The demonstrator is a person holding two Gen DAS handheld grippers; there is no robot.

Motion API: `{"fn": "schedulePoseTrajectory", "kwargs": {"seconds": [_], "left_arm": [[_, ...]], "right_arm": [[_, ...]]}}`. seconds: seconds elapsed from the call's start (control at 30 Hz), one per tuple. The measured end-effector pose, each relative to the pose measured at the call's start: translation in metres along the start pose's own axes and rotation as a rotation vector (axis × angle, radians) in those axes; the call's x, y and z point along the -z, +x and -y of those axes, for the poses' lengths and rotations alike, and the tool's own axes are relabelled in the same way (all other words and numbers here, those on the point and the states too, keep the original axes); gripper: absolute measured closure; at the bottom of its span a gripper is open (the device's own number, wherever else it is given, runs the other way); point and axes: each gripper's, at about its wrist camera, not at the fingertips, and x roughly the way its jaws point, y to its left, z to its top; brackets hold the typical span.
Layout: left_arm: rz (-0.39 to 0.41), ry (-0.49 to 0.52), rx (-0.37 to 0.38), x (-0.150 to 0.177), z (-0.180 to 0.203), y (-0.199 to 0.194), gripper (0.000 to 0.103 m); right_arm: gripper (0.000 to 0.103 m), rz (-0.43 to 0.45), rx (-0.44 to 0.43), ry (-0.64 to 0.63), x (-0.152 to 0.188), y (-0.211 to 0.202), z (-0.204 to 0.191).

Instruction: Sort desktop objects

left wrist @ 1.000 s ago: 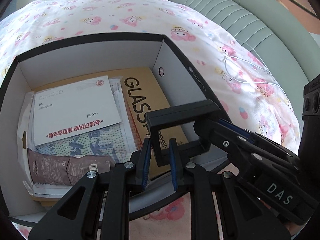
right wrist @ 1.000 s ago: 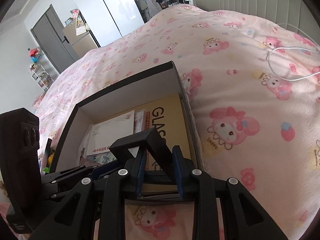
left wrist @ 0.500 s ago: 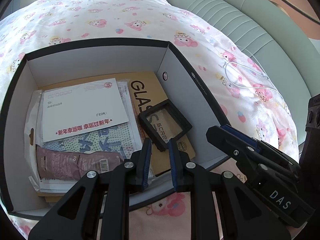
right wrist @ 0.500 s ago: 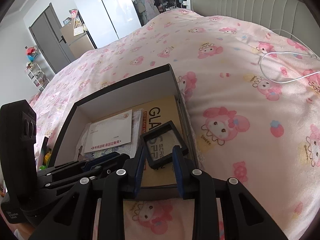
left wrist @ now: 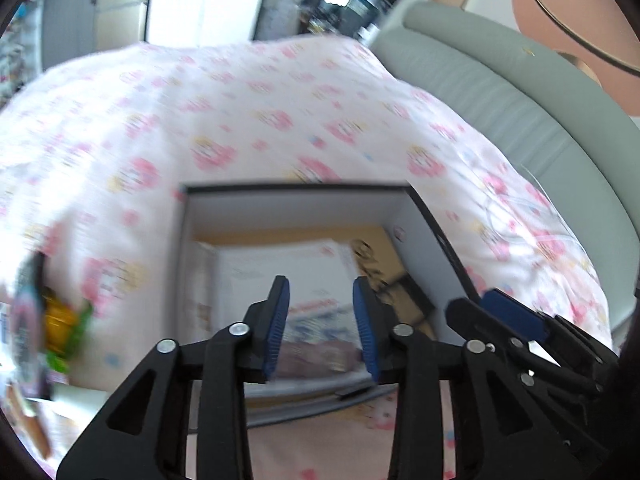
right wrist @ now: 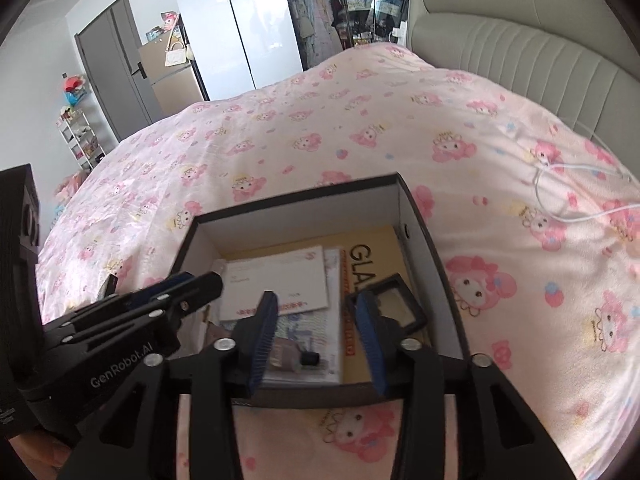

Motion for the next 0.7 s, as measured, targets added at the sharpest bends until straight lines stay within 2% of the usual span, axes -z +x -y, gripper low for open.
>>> {"fn": "schedulePoseTrajectory", "kwargs": {"seconds": [0.1, 0.33, 0.47, 0.5, 0.57, 0.7], "left_arm": [[0.05, -0.017, -0.055, -0.009, -0.021, -0.022, 0.058], [0.114, -0.023, -0.143, -0.017, -0.058, -0.067, 0.046], [0.135, -0.034, -0.159, -0.018, -0.074, -0.087, 0.039], [0.143, -0.033, -0.164, -0.018, -0.077, -0.093, 0.038], [0.151, -0.033, -0.171, -0.017, -0.079, -0.102, 0.036], [0.165, -0.041, -0.186, -0.011, -0.084, -0.12, 0.028]], "right_arm": [[0.063, 0.01, 0.008, -0.002, -0.006, -0.004, -0.025], [0.063, 0.014, 0.004, -0.019, -0.015, -0.01, -0.072], [0.062, 0.018, 0.0, -0.033, -0.013, -0.019, -0.091], [0.061, 0.02, 0.001, -0.038, -0.012, -0.022, -0.095], [0.051, 0.027, 0.005, -0.043, -0.01, -0.028, -0.101], [0.047, 0.044, 0.017, -0.055, -0.007, -0.043, -0.109]]}}
